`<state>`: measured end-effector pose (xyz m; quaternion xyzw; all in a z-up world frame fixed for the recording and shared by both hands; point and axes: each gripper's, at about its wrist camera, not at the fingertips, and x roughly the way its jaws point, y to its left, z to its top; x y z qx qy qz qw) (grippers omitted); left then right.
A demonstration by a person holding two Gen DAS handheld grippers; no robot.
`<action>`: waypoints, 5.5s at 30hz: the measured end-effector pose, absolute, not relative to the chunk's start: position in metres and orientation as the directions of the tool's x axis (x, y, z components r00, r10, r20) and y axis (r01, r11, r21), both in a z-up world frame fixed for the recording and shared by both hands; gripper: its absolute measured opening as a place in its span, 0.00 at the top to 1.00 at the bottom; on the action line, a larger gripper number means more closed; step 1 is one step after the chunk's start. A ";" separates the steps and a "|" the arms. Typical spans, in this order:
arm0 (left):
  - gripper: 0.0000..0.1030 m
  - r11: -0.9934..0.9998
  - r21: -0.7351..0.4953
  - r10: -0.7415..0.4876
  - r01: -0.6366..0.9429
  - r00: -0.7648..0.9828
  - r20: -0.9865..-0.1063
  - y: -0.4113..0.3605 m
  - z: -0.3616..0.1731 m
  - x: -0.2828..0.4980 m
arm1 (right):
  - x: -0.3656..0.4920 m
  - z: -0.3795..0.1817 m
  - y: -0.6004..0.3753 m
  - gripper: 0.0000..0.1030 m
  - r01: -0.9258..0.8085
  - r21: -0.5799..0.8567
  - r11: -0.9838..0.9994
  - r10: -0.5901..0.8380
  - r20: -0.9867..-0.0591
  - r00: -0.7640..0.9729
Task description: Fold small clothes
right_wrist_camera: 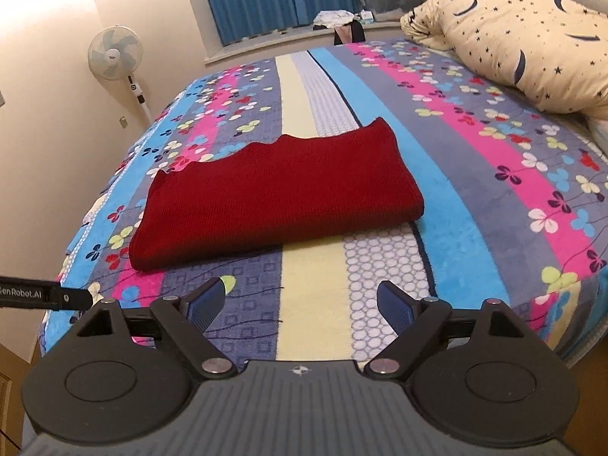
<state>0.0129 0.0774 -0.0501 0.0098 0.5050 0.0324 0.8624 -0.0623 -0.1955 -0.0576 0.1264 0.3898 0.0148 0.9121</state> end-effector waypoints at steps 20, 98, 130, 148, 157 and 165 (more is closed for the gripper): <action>0.00 0.996 0.073 0.084 -0.043 0.424 -0.902 0.074 -0.079 0.058 | 0.004 -0.104 -0.234 0.15 0.268 0.412 0.871 0.172 -0.765 0.620; 0.04 0.883 -0.121 0.068 -0.453 0.379 -0.923 0.294 -0.175 0.158 | 0.160 -0.180 0.094 0.33 -0.722 -0.040 0.691 0.483 -0.717 0.502; 0.00 0.983 0.053 0.123 -0.176 0.413 -0.903 0.149 -0.097 0.077 | 0.046 -0.076 -0.106 0.14 -0.240 0.192 0.952 0.306 -0.653 0.693; 0.00 0.988 0.071 0.133 -0.138 0.522 -0.842 0.117 -0.040 -0.024 | -0.055 -0.048 -0.121 0.13 -0.208 0.222 0.953 0.302 -0.613 0.730; 0.00 0.989 0.045 0.112 -0.144 0.495 -0.861 0.125 -0.051 -0.015 | -0.050 -0.052 -0.115 0.13 -0.213 0.209 0.954 0.298 -0.635 0.713; 0.00 0.961 -0.113 0.007 -0.251 0.433 -0.901 0.152 -0.068 0.023 | -0.025 -0.060 -0.117 0.13 -0.199 0.254 0.947 0.320 -0.661 0.679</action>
